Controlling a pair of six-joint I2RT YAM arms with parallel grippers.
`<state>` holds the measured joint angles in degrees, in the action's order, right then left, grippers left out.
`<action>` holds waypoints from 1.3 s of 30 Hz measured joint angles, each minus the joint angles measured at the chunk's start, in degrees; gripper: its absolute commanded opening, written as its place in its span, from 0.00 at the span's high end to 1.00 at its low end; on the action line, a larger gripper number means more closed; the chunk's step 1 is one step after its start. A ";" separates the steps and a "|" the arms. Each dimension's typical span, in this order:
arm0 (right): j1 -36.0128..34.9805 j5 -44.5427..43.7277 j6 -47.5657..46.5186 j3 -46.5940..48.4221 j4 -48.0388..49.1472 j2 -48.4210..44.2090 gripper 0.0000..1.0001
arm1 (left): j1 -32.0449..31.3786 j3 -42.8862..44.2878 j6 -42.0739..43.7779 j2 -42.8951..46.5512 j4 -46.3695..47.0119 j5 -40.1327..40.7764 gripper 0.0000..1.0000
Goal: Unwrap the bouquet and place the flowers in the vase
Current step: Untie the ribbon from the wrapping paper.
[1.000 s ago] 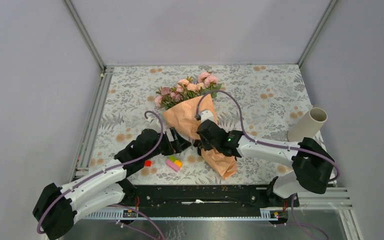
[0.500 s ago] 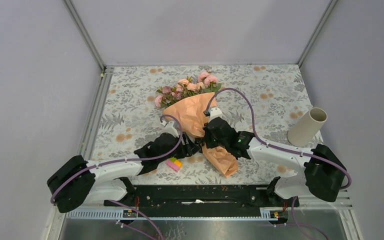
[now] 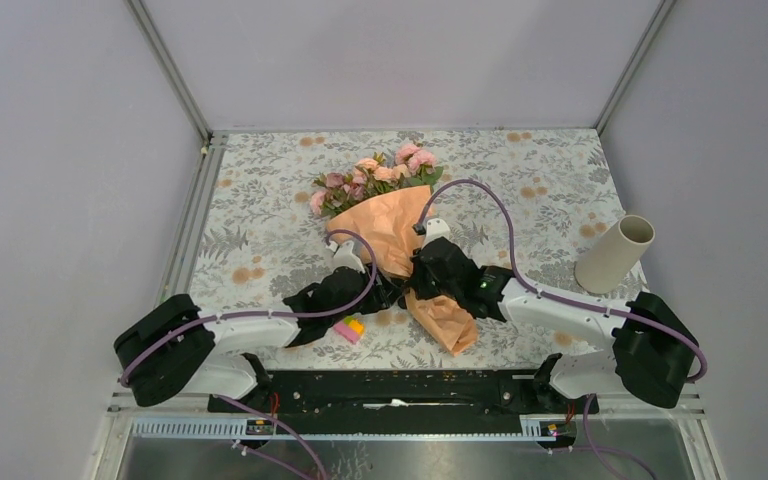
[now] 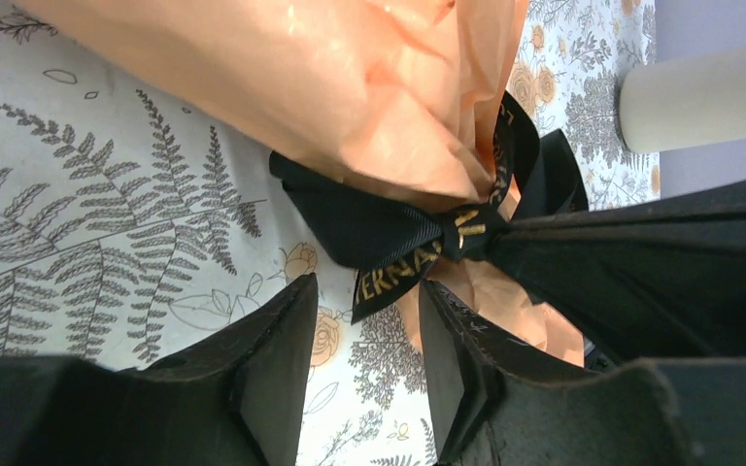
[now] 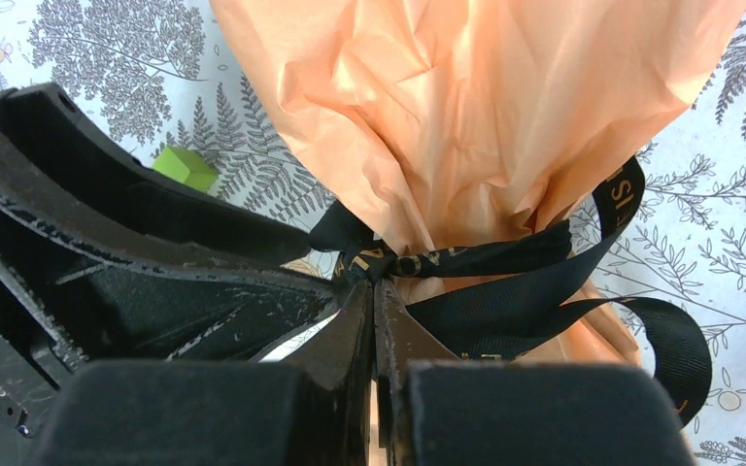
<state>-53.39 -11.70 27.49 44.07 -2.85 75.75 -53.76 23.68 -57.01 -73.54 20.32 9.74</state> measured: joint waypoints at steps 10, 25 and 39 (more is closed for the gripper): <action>0.20 0.90 1.38 -1.22 0.50 -0.15 1.00 | -0.22 1.75 0.02 -5.95 3.26 0.90 0.70; 0.63 1.33 1.07 -0.42 0.57 0.00 1.00 | -0.70 6.19 8.28 -7.50 1.62 4.52 1.00; 0.90 -1.27 1.01 3.61 0.61 2.43 1.00 | -0.72 18.80 24.48 -2.93 -20.39 9.55 0.90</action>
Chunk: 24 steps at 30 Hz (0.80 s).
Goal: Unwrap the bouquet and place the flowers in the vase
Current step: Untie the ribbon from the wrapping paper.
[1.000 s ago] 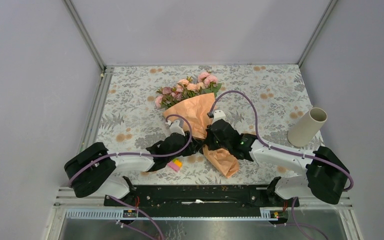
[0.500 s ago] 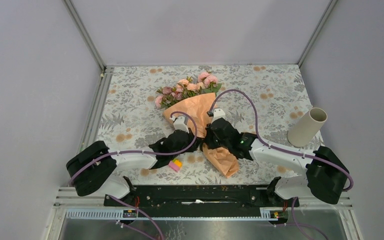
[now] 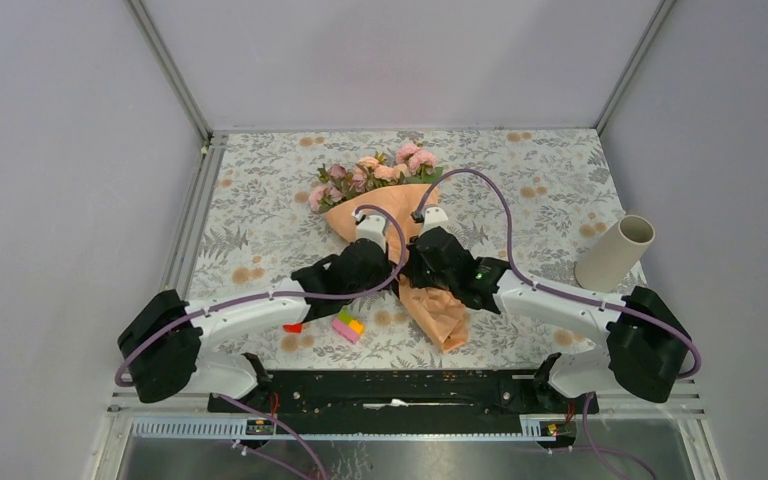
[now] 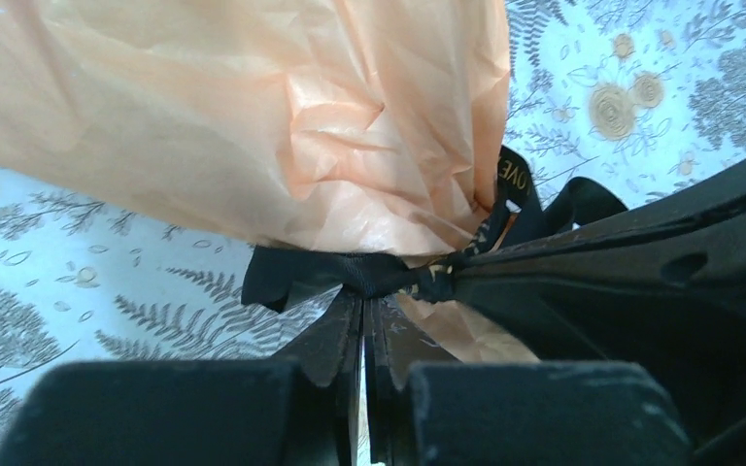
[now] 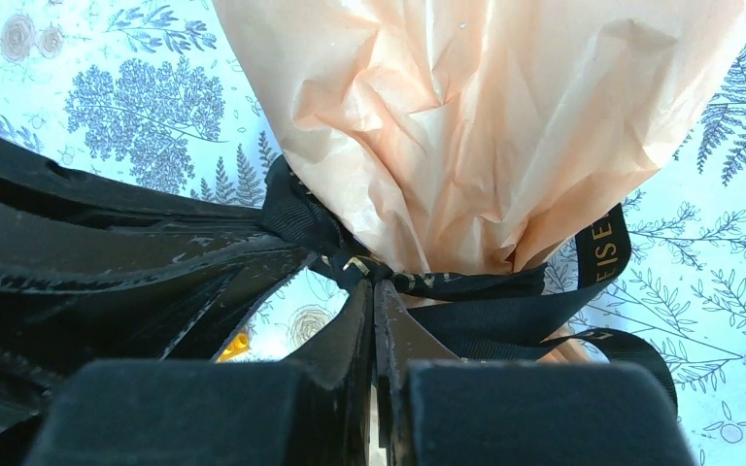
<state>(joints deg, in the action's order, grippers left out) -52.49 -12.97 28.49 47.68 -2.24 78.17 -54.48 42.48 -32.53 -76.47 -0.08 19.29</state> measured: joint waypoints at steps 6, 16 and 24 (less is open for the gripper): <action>0.28 0.00 0.48 0.26 0.04 0.28 1.00 | -0.02 1.90 1.36 3.15 -7.32 1.51 0.65; 0.57 0.57 0.76 0.26 0.63 1.05 0.86 | 0.00 -4.68 -3.43 14.64 -7.93 -2.78 0.33; 0.85 -0.02 -0.44 0.26 0.02 -0.04 0.37 | 0.00 -14.97 -11.65 16.15 -5.01 -7.39 0.29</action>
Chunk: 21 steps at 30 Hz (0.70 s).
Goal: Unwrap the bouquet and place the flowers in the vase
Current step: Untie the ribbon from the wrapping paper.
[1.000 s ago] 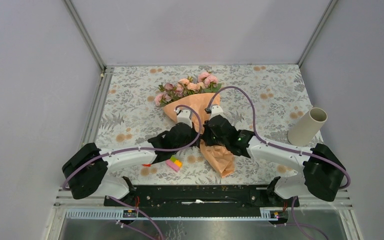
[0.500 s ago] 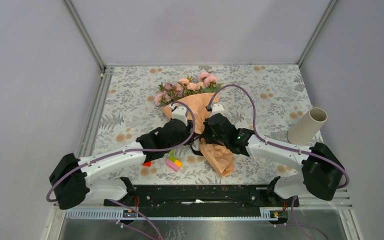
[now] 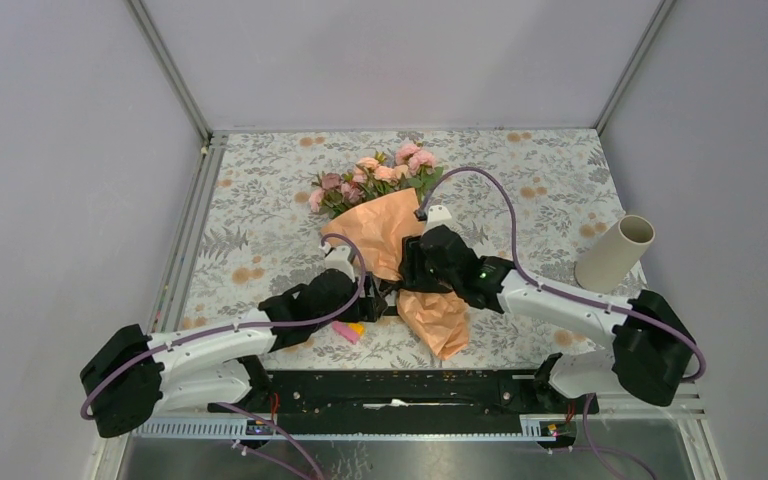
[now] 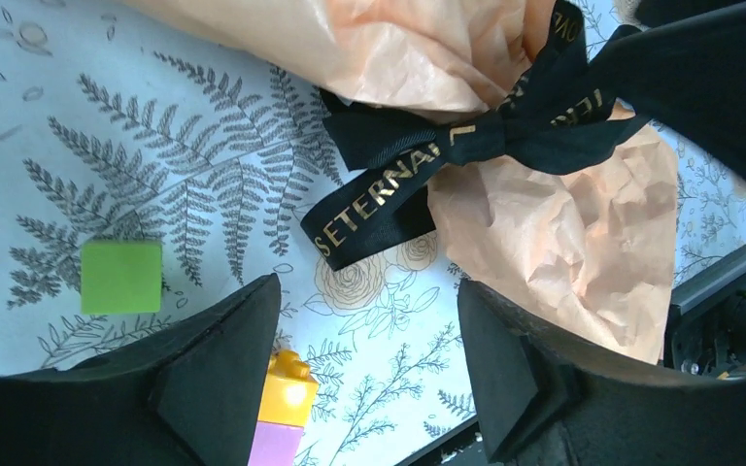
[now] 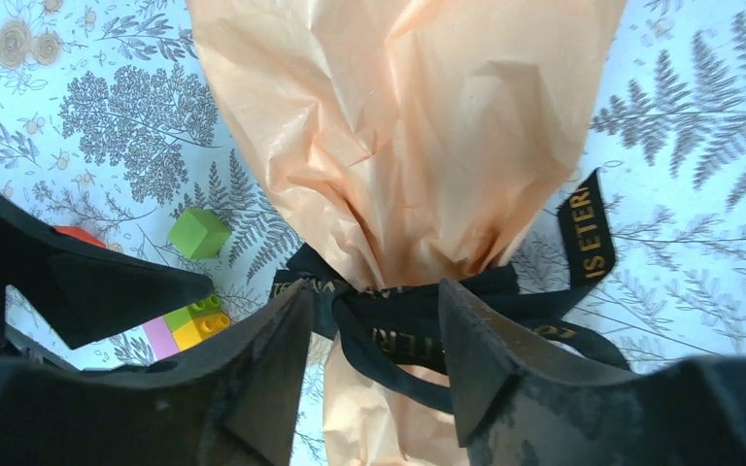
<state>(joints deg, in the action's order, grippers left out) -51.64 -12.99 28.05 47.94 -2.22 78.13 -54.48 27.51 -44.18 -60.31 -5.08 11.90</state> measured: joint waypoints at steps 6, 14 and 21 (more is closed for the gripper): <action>0.72 -2.32 -2.36 0.00 -3.91 -7.96 0.17 | 0.61 -1.84 -4.20 -1.03 3.72 -1.68 0.31; 7.28 -1.27 -3.39 -4.83 -7.30 -17.35 0.10 | 1.75 -2.27 -8.70 -3.80 6.64 -2.49 0.38; 11.45 2.54 -2.45 -10.95 -9.60 -20.76 0.09 | 1.84 -2.95 -11.30 -7.67 7.43 -2.40 0.43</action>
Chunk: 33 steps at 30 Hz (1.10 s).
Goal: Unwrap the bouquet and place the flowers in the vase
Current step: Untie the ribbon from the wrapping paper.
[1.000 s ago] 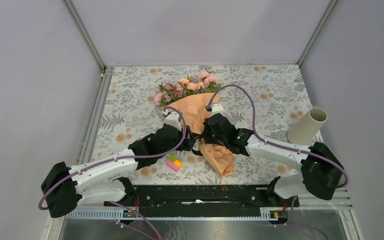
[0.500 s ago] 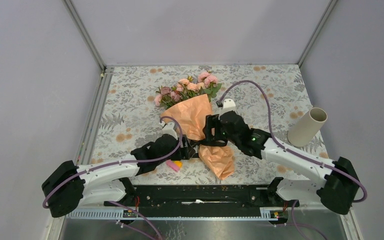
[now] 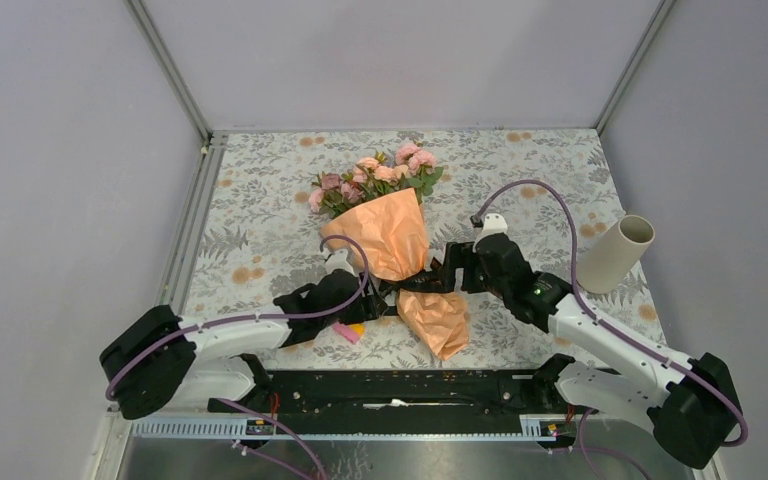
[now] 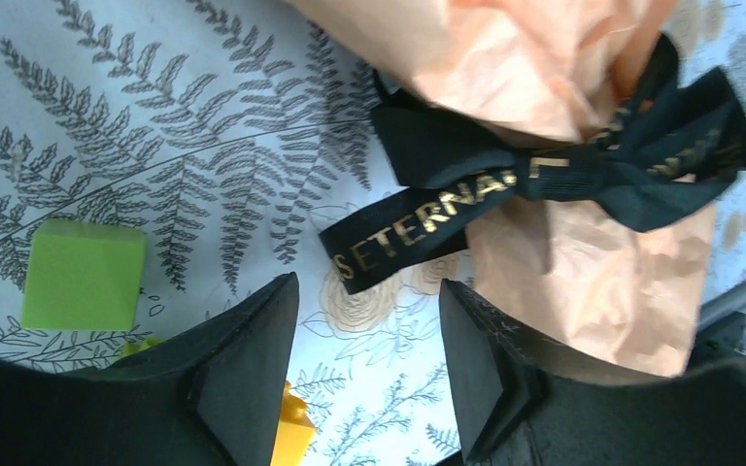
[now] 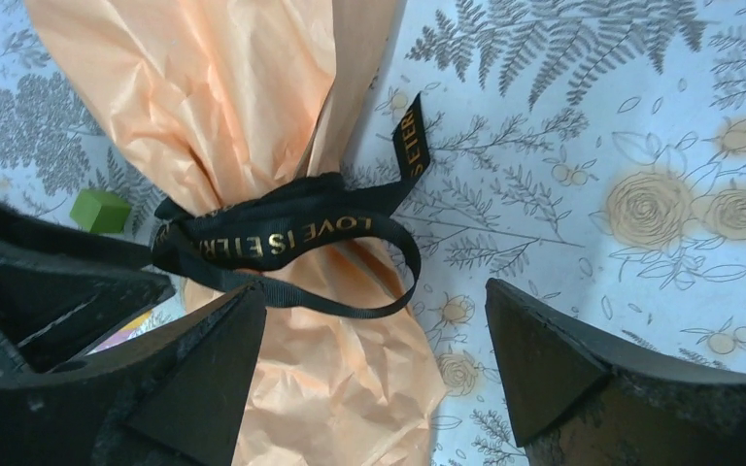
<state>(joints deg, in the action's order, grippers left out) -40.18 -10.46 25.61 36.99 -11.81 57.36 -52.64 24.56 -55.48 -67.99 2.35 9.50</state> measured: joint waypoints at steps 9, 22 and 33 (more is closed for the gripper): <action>1.09 5.18 2.82 -5.81 1.16 -3.30 0.04 | 0.00 0.35 0.09 -5.18 0.24 0.63 0.59; 2.86 10.75 6.62 -8.41 5.57 -2.97 0.20 | -0.70 3.10 3.02 -6.75 -0.57 5.25 0.97; 2.89 12.13 7.04 -6.88 6.88 2.23 0.37 | -0.92 21.31 14.91 -6.32 -18.88 7.82 0.89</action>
<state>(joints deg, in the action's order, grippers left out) -37.30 1.67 32.64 30.11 -4.93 59.59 -53.56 45.87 -40.58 -74.30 -16.53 17.32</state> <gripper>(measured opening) 0.663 0.066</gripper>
